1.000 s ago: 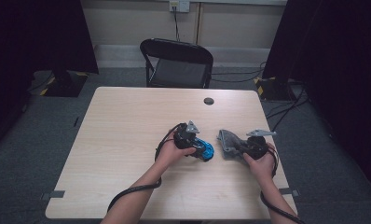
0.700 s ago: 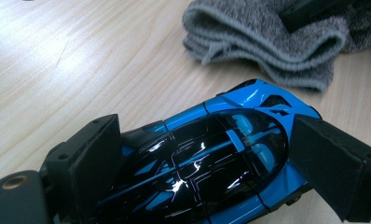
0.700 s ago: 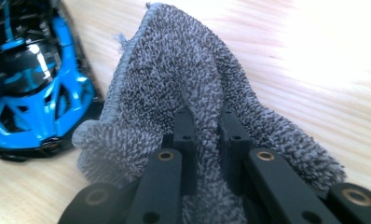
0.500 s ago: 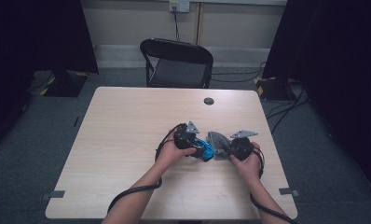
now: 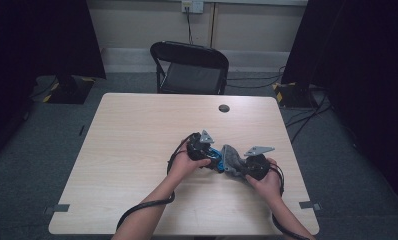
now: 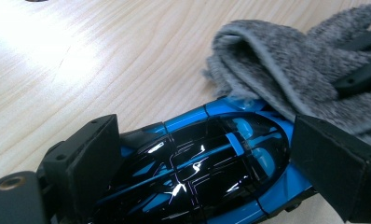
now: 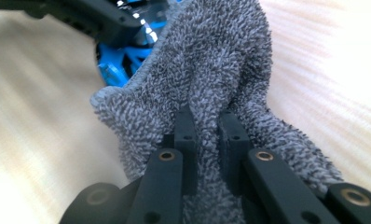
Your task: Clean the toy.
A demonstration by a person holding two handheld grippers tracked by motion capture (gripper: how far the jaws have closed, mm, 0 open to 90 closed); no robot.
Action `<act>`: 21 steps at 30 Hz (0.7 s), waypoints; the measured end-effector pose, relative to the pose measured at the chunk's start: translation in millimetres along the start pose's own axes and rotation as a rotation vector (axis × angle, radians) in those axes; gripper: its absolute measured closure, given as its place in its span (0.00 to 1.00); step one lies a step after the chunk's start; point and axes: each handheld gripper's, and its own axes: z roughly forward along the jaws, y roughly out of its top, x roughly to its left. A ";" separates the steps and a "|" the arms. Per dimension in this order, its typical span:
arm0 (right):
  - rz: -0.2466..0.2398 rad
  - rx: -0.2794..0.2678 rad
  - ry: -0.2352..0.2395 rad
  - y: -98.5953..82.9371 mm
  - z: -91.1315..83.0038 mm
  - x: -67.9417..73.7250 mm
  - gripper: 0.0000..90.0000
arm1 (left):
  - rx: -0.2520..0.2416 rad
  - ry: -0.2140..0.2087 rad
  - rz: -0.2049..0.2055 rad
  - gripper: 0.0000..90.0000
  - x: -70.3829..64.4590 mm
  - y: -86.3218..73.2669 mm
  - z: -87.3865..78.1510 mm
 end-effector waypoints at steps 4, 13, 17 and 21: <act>0.004 0.000 0.014 -3.8 -7.2 0.3 0.90 | -0.003 -0.003 0.000 0.10 0.2 -0.3 0.0; -0.055 -0.072 0.164 -7.1 -46.5 2.6 0.90 | -0.003 -0.003 0.001 0.10 -0.3 0.0 0.2; -0.100 -0.012 0.271 -14.4 -40.3 17.9 0.90 | 0.000 -0.009 0.006 0.10 0.1 0.1 -0.1; -0.120 0.037 0.274 -16.6 -23.5 19.5 0.90 | -0.001 -0.010 0.010 0.10 -1.7 0.2 0.1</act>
